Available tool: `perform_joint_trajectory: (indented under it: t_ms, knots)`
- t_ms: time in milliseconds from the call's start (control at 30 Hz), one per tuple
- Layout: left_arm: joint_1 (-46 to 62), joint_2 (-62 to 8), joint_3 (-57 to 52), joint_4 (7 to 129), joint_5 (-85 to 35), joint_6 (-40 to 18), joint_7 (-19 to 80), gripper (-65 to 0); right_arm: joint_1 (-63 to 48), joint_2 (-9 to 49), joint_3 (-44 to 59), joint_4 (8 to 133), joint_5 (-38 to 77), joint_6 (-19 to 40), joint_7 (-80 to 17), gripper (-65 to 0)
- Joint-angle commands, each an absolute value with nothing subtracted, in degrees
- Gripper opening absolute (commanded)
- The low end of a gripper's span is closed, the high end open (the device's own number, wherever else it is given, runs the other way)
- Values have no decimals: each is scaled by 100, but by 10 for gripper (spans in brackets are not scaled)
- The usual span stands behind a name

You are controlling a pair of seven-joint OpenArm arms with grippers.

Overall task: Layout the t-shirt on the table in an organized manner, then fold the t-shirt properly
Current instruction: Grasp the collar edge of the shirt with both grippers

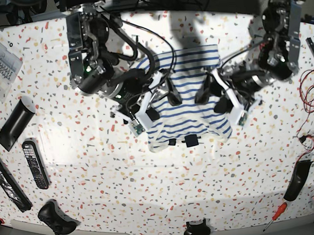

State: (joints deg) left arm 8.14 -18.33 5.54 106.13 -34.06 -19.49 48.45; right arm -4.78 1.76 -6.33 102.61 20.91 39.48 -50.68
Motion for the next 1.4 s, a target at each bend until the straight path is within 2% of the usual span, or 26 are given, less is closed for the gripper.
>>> perform_joint_trajectory:
  t_ms: [0,267,700,967,1367]
  knots:
    - [847,-1761,530,10724,-3496,-1970,4635,-315,-401,156,-635,10239,2097,4000,-4952,-246]
    - [1190,-1155,530,10643,-2635,-1970,4530,-315,-674,161,-633,9859,1682,4000,-5033,-246]
    - [1194,-1146,537,10534,-2652,-1973,4580,-315,-1315,158,-152,9789,1688,4000,-4882,-246]
    - [1262,-1144,537,10512,-1942,-1970,4519,-315,-1304,158,351,9791,1691,4000,-4947,-246]
    - [941,-1127,537,9032,-1675,-1968,3704,-315,-1350,154,71,9791,2272,4000,-5035,-246]
